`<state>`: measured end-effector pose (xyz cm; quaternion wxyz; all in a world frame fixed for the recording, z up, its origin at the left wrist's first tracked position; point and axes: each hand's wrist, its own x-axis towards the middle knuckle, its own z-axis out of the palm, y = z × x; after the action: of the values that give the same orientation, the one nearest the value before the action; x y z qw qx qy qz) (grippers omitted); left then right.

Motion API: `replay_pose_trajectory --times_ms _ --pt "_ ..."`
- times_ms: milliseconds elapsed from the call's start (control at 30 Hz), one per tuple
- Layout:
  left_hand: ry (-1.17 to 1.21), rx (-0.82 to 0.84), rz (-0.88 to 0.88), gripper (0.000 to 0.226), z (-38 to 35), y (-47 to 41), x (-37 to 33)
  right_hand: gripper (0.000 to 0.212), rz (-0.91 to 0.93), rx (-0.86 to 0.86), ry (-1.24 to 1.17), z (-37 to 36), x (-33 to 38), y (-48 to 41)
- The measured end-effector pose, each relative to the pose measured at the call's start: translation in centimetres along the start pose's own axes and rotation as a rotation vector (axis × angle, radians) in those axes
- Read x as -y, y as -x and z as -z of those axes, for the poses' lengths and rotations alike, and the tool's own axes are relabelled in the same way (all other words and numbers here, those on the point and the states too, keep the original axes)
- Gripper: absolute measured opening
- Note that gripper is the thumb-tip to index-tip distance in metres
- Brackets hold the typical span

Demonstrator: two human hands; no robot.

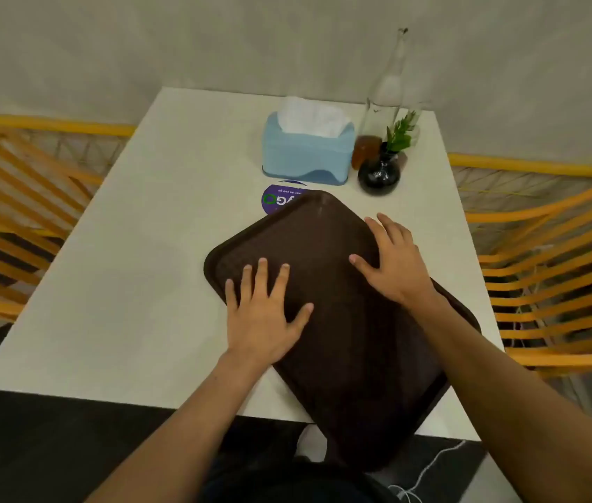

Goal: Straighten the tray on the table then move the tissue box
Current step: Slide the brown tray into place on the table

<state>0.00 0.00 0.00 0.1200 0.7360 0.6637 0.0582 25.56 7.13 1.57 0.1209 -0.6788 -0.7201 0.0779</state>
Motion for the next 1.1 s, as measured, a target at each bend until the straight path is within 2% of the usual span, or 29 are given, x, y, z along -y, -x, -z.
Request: replay_pose_trajectory --times_ms 133,333,667,1100 --pt "-0.097 -0.008 0.038 0.086 -1.3 1.1 0.0 0.073 0.0 0.001 0.085 -0.2 -0.8 -0.4" --pt "-0.136 -0.02 0.03 0.083 -1.7 1.2 0.2 0.044 0.016 -0.014 0.026 -0.9 -2.2 -0.9" --pt "-0.147 -0.03 -0.013 0.082 -0.7 0.3 2.6 0.048 -0.002 -0.046 -0.018 -1.8 -0.7 -1.0" --pt "-0.137 0.021 -0.153 0.083 2.4 -2.4 13.8 0.045 -0.121 0.013 -0.103 -3.3 7.9 -1.0"
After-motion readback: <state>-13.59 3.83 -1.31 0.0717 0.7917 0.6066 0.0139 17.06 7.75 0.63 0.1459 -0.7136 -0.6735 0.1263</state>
